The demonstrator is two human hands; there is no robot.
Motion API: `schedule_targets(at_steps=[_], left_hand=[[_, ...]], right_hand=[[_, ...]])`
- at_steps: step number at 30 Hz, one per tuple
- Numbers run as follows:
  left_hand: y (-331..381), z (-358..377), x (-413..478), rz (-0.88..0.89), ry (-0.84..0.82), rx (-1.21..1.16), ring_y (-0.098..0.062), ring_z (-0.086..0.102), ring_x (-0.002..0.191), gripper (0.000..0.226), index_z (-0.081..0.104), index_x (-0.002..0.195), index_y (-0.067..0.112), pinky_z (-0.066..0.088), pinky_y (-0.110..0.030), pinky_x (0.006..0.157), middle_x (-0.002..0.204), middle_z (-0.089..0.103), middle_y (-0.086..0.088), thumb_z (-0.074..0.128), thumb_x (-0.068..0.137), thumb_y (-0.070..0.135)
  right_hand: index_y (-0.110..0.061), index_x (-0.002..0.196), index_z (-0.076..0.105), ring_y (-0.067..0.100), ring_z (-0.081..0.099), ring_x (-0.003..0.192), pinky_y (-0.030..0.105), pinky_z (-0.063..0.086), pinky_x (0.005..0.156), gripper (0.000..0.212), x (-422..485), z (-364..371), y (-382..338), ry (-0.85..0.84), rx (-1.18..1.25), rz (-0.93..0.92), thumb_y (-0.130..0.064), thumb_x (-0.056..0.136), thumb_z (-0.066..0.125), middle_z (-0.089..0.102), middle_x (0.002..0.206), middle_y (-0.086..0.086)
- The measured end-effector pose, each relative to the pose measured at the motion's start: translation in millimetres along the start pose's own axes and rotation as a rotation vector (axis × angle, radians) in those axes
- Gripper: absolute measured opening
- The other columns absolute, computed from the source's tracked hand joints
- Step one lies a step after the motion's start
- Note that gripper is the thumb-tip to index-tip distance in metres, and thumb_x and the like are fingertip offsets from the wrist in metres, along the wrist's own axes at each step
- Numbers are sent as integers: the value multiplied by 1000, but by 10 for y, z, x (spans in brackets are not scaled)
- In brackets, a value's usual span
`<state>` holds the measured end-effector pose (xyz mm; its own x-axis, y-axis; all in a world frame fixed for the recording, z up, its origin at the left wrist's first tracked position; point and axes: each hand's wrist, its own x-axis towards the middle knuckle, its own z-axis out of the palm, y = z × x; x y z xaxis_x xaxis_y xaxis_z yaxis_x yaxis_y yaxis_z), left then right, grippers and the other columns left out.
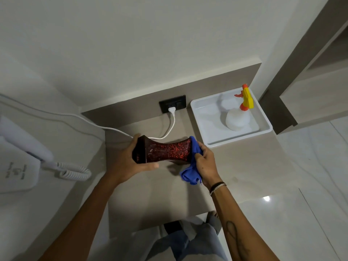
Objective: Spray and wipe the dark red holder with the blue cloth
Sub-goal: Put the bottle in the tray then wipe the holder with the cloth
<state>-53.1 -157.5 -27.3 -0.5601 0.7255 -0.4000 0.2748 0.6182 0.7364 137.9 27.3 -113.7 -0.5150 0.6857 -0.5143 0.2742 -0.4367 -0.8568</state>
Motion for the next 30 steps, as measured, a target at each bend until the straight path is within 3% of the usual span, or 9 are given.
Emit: schedule_targets(at_steps=[4, 10, 14, 18, 21, 23, 24, 28, 30], left_hand=[[-31, 11, -7, 113, 52, 147, -14, 64, 126, 113, 48, 145, 30, 54, -45, 108, 135, 66, 7, 103, 49, 53], [-116, 138, -14, 122, 220, 173, -12, 67, 112, 92, 61, 132, 27, 57, -42, 99, 122, 69, 8, 98, 49, 40], [-153, 159, -5, 139, 260, 204, -15, 68, 105, 84, 63, 126, 25, 58, -42, 92, 114, 70, 7, 94, 48, 34], [-172, 210, -16, 143, 278, 190, -16, 70, 105, 80, 65, 125, 23, 57, -38, 91, 114, 73, 5, 96, 53, 25], [-260, 207, -38, 54, 269, 148, -17, 72, 113, 73, 64, 131, 22, 58, -36, 97, 121, 74, 2, 94, 64, 14], [-288, 189, -54, 43, 285, 144, -13, 72, 111, 75, 66, 127, 20, 56, -28, 94, 117, 74, 3, 97, 60, 10], [-294, 184, -60, 71, 295, 145, -10, 71, 108, 77, 65, 126, 21, 55, -25, 92, 115, 73, 5, 99, 57, 11], [-285, 161, -56, 81, 321, 159, -23, 68, 107, 85, 64, 128, 15, 58, -40, 90, 120, 69, -4, 100, 51, 17], [-253, 180, -28, 89, 337, 162, -22, 69, 103, 80, 65, 123, 16, 58, -39, 87, 116, 70, -3, 99, 50, 21]], right_hand=[[-6, 154, 51, 33, 64, 125, 45, 55, 112, 59, -65, 67, -8, 22, -210, -88, 11, 98, 40, 65, 139, 18], [-8, 161, 40, 24, 51, 142, 33, 36, 126, 65, -178, 185, 133, 51, -338, -125, 11, 98, 43, 49, 160, 11], [-11, 163, 34, 22, 43, 149, 29, 26, 128, 72, -338, 320, 156, 82, -456, -322, 15, 96, 38, 39, 161, -4], [-15, 170, 17, 27, 12, 167, 48, 13, 137, 68, -628, 773, 104, -180, -517, -486, 5, 107, 34, 15, 179, 4], [-14, 170, 9, 29, 14, 167, 50, 21, 135, 84, -786, 991, 82, -367, -594, -719, 6, 94, 38, 8, 180, 7], [-20, 171, 6, 29, 11, 167, 46, 17, 135, 93, -747, 882, 114, -431, -694, -793, 7, 90, 43, 2, 181, 1], [-20, 171, 6, 29, 8, 167, 46, 14, 136, 93, -672, 767, 142, -425, -752, -792, 6, 90, 44, -2, 181, -1], [-12, 170, 6, 31, 0, 168, 48, 22, 134, 89, -318, 294, 151, -198, -925, -494, 14, 96, 47, -8, 178, 0], [-9, 169, 8, 31, 2, 167, 49, 22, 134, 91, -349, 394, 84, -176, -848, -462, 18, 93, 49, -3, 179, 4]])
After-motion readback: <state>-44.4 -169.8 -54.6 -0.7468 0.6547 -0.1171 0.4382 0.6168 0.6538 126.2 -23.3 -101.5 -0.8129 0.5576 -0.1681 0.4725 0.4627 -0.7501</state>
